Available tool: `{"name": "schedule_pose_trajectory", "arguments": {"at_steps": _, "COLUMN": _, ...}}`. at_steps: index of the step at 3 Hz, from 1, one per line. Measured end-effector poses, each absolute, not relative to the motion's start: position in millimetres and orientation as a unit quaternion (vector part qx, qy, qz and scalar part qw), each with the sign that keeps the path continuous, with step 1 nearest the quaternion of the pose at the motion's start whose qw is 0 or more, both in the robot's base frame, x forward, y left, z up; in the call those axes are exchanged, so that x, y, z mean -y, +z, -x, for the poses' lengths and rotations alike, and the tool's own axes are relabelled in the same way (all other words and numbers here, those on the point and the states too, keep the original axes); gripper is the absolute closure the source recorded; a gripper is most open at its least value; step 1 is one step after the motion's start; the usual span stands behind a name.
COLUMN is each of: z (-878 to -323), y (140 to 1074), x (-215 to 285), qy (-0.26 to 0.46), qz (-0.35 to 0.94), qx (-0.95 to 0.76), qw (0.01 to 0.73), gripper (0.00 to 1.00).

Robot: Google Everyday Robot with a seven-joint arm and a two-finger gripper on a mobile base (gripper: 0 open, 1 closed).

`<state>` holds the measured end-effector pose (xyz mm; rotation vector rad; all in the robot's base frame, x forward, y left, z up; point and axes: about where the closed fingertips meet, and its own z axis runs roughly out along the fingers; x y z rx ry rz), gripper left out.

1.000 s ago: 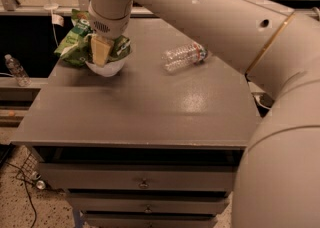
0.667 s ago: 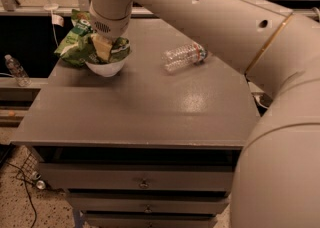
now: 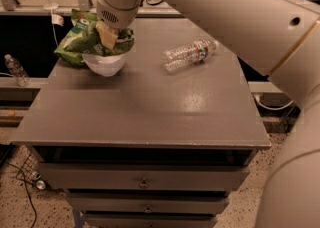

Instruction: Pick green jalapeno chip bag from white bowl and place on counter

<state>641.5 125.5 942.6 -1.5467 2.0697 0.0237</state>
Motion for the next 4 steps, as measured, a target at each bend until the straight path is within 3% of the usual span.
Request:
{"name": "schedule_pose_trajectory", "arguments": {"at_steps": 2, "z": -620, "y": 987, "x": -88, "qy": 0.016, "qz": 0.564, "qx": -0.759, "qw": 0.325, "gripper": 1.0}}
{"name": "schedule_pose_trajectory", "arguments": {"at_steps": 4, "z": -572, "y": 953, "x": -74, "qy": 0.119, "qz": 0.672, "qx": -0.677, "qw": 0.275, "gripper": 1.0}}
